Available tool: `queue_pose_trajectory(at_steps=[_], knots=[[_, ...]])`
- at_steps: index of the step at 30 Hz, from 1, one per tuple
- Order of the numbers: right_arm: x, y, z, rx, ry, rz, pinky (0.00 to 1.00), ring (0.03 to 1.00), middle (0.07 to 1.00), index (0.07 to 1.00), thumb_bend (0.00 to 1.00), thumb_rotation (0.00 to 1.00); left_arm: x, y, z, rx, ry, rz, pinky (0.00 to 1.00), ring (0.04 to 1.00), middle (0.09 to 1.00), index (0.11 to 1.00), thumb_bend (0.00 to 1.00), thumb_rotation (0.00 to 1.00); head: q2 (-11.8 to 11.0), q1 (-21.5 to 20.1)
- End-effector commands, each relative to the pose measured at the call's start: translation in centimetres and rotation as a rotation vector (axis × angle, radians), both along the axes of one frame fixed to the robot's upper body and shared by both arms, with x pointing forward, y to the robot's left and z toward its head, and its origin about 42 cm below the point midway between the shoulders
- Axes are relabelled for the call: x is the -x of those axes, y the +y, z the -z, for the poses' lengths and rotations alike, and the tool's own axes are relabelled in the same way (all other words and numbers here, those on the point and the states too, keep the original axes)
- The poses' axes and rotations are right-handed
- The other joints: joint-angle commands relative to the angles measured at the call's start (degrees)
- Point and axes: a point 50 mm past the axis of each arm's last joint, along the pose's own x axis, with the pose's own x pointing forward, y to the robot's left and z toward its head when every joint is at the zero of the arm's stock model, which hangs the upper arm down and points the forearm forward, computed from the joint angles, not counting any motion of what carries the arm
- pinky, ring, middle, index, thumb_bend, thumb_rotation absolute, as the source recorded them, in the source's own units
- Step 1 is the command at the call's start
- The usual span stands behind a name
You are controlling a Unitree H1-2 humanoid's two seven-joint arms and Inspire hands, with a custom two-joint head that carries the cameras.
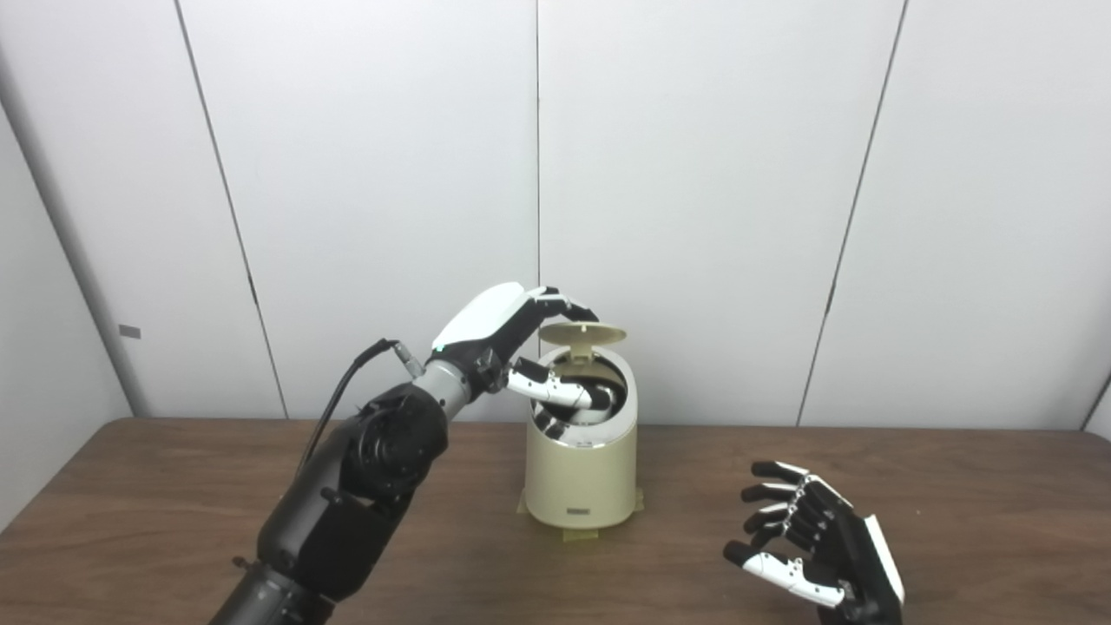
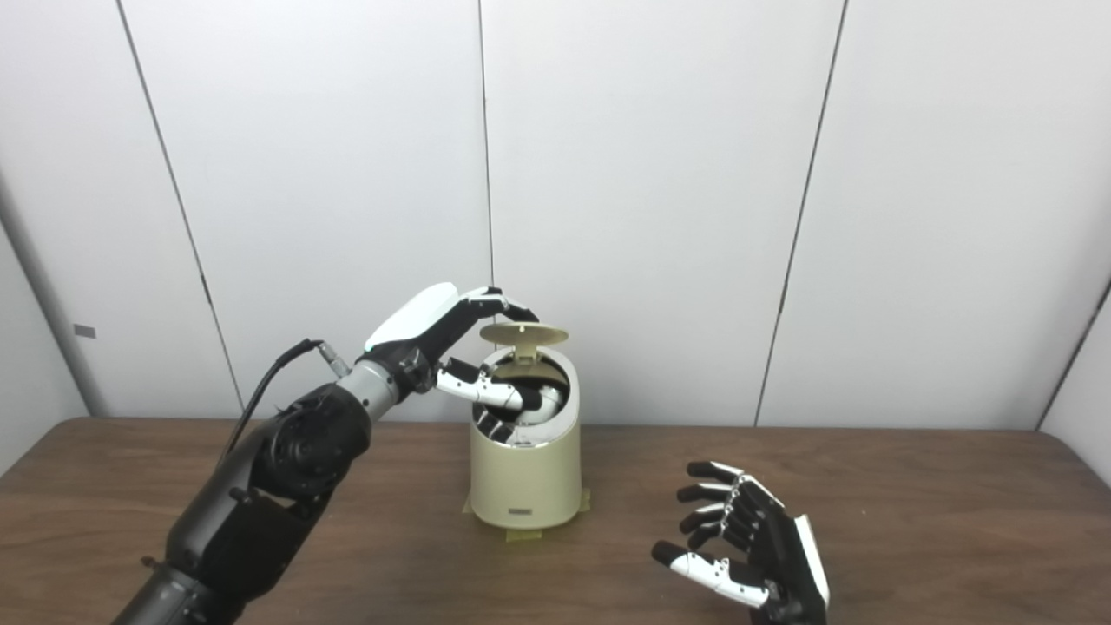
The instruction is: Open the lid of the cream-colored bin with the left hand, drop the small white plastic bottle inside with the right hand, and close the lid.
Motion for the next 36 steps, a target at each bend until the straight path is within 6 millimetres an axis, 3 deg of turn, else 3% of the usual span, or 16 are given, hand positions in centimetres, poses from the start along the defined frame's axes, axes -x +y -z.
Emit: queue_pose_trajectory(at_steps=[1,6,14,36], knots=[[-0.6,0.7,-1.6,-0.012,-0.065,-0.007,0.34,0.451,0.581,0.654,0.74,0.15,0.2,0.0,-3.0,-0.013,-0.085,0.016,0.95,0.991,0.825,0.777,1.0,0.44,0.01,0.07],[-0.6,0.9,-1.7,-0.019,-0.06,-0.014,0.34,0.447,0.58,0.659,0.74,0.16,0.9,0.2,-3.4,-0.036,-0.089,0.034,1.0,0.995,0.826,0.781,1.0,0.44,0.29,-0.16],[-0.6,1.2,-2.0,0.005,-0.07,-0.011,0.34,0.44,0.582,0.661,0.75,0.18,1.5,0.3,-3.5,-0.079,-0.105,0.048,0.97,0.998,0.823,0.785,1.0,0.45,0.75,-0.58],[-0.5,1.4,-2.4,0.008,-0.066,-0.008,0.33,0.44,0.58,0.656,0.75,0.18,2.5,0.9,-2.0,-0.166,-0.091,0.041,1.0,0.987,0.82,0.784,1.0,0.44,2.11,-0.86]])
